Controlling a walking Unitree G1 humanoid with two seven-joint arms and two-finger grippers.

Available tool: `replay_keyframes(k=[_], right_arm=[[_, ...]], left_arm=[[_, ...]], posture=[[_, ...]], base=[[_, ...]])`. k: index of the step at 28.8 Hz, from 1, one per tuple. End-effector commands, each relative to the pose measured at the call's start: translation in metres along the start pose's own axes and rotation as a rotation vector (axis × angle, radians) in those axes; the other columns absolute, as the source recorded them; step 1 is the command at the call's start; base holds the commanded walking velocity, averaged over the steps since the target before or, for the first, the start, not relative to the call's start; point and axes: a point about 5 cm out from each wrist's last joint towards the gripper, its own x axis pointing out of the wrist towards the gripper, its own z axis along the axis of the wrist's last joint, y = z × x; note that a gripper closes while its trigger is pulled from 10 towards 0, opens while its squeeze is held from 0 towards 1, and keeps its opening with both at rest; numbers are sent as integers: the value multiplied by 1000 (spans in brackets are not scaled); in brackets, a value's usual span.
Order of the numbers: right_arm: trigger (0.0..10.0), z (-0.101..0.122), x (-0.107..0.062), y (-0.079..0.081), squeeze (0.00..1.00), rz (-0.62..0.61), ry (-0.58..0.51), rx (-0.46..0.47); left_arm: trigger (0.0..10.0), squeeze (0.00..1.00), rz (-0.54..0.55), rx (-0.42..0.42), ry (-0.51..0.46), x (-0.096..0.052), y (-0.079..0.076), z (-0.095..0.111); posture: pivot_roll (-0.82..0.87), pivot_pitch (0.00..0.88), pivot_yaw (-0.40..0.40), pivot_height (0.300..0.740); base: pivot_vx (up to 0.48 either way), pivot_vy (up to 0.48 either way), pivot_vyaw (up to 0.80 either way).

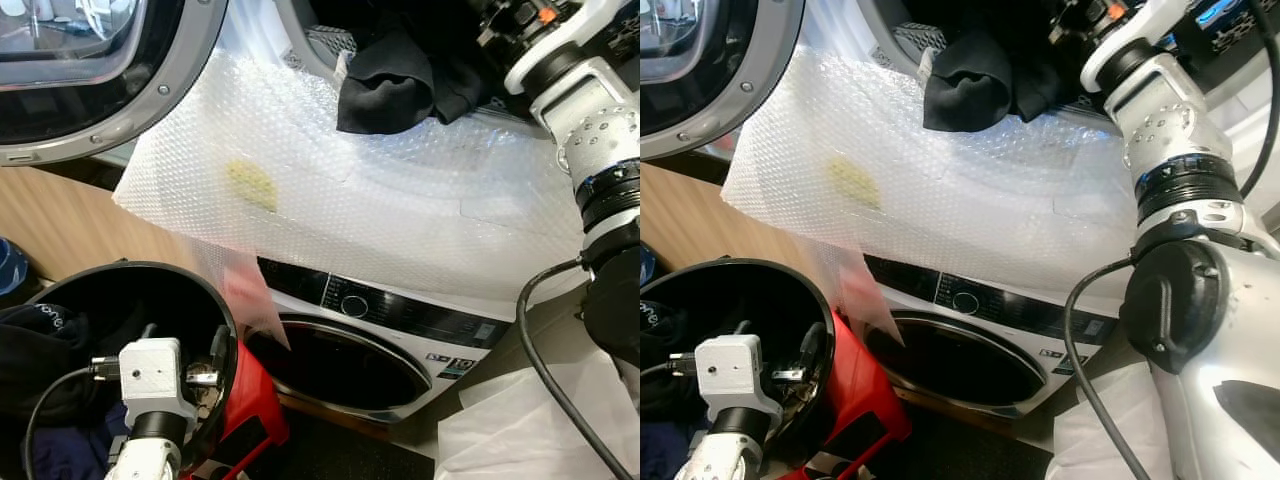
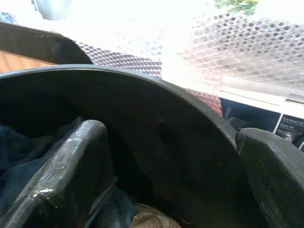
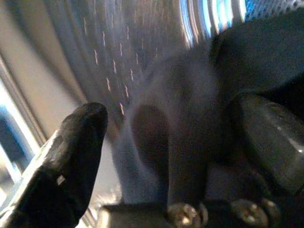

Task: Clothes washing

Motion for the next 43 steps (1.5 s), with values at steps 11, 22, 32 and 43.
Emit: replay_keyframes(k=[11, 22, 32, 43], right_arm=[[10000, 59, -20, 6, 0, 217, -139, -130], [10000, 47, -69, 44, 0, 692, -29, -5], [10000, -14, -90, 52, 0, 643, 277, -55], [10000, -47, -82, 94, 0, 560, 323, -83]], left_arm=[[10000, 0, -17, -7, 27, 0, -4, -7], [10000, 0, -31, -10, 23, 3, -7, -8], [10000, 0, -43, -10, 21, 5, -9, -9], [10000, 0, -38, -8, 14, 7, -9, -9]], posture=[[54, 192, -110, 740], [44, 181, -106, 740], [35, 182, -109, 740], [31, 177, -120, 740]], base=[[0, 0, 0], [0, 0, 0], [0, 0, 0], [0, 0, 0]])
